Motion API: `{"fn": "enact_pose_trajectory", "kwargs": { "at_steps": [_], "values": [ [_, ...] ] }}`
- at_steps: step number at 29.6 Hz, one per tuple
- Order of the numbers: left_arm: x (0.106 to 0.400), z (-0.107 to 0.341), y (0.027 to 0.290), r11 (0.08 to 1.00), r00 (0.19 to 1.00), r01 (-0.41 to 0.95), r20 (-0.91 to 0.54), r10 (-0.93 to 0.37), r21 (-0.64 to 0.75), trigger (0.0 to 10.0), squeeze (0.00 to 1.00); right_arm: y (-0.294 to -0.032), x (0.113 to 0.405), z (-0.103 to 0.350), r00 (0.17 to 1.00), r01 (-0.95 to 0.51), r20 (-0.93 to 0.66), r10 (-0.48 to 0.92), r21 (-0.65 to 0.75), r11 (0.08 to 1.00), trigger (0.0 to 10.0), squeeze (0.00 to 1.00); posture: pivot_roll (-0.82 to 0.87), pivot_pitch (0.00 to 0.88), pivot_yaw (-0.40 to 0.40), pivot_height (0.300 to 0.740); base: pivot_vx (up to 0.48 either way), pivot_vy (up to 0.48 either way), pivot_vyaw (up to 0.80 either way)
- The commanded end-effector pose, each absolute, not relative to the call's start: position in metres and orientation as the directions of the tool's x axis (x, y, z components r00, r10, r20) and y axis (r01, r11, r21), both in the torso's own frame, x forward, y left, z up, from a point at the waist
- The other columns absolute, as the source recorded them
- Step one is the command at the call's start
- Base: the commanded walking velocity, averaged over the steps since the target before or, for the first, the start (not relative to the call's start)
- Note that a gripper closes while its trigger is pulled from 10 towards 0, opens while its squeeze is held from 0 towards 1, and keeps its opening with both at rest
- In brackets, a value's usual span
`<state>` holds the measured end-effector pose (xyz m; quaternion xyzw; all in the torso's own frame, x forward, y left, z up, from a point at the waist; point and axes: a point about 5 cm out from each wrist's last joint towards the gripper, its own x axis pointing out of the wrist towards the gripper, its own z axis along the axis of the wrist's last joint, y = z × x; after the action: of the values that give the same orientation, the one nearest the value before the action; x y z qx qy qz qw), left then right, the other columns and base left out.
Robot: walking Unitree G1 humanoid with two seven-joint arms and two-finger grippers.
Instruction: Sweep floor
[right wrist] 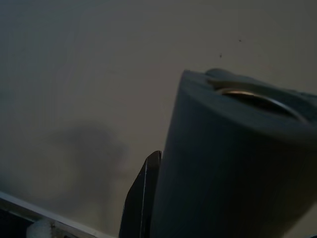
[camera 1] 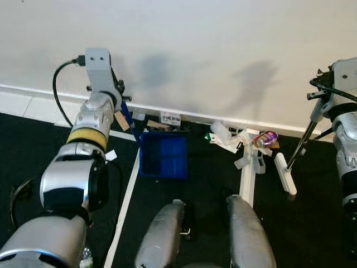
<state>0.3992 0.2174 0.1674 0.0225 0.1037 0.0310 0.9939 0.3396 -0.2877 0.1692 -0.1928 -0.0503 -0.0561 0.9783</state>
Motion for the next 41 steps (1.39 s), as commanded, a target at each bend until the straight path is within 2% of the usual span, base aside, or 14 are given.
{"fn": "enact_pose_trajectory", "kwargs": {
  "at_steps": [1,8,17,19,24,27,34,41],
  "values": [
    [0.402,0.179,0.221,0.997,0.985,-0.068,-0.154,0.072,0.035,10.0,0.00,-0.297,0.334,0.165,0.987,0.149,0.117,-0.112,-0.389,0.909,10.0,0.00,-0.10,0.294,0.112,0.740,0.000,0.000,0.00],
    [0.402,0.182,0.226,0.997,0.987,-0.063,-0.143,0.070,0.049,10.0,0.00,-0.297,0.335,0.162,0.987,0.152,0.115,-0.116,-0.390,0.908,10.0,0.00,-0.10,0.287,0.106,0.740,0.000,0.000,0.00],
    [0.402,0.169,0.211,0.995,0.986,-0.040,-0.159,0.054,0.091,10.0,0.00,-0.292,0.341,0.167,0.988,0.130,0.124,-0.087,-0.403,0.906,10.0,0.00,-0.12,0.289,0.098,0.740,0.000,0.000,0.00],
    [0.400,0.158,0.204,0.992,0.978,-0.026,-0.203,0.050,0.120,10.0,0.00,-0.295,0.340,0.168,0.988,0.135,0.125,-0.091,-0.407,0.903,10.0,0.00,-0.12,0.290,0.099,0.740,0.000,0.000,0.00],
    [0.400,0.153,0.187,1.000,0.976,0.013,-0.218,-0.008,0.024,10.0,0.00,-0.300,0.339,0.169,0.986,0.151,0.133,-0.104,-0.424,0.893,10.0,0.00,-0.12,0.299,0.107,0.740,0.000,0.000,0.00],
    [0.404,0.162,0.180,0.998,0.986,0.011,-0.162,-0.022,-0.067,10.0,0.00,-0.303,0.340,0.173,0.980,0.182,0.158,-0.122,-0.454,0.872,10.0,0.00,-0.12,0.303,0.110,0.740,0.000,0.000,0.00],
    [0.405,0.161,0.160,0.993,0.986,0.070,-0.143,-0.083,-0.097,10.0,0.00,-0.306,0.342,0.169,0.976,0.214,0.154,-0.157,-0.512,0.832,10.0,0.00,-0.09,0.313,0.112,0.740,0.000,0.000,0.00],
    [0.398,0.144,0.141,0.983,0.970,0.168,-0.166,-0.179,-0.079,10.0,0.00,-0.286,0.352,0.164,0.976,0.204,0.173,-0.132,-0.512,0.835,10.0,0.00,-0.07,0.320,0.105,0.740,0.000,0.000,0.00]
  ]
}}
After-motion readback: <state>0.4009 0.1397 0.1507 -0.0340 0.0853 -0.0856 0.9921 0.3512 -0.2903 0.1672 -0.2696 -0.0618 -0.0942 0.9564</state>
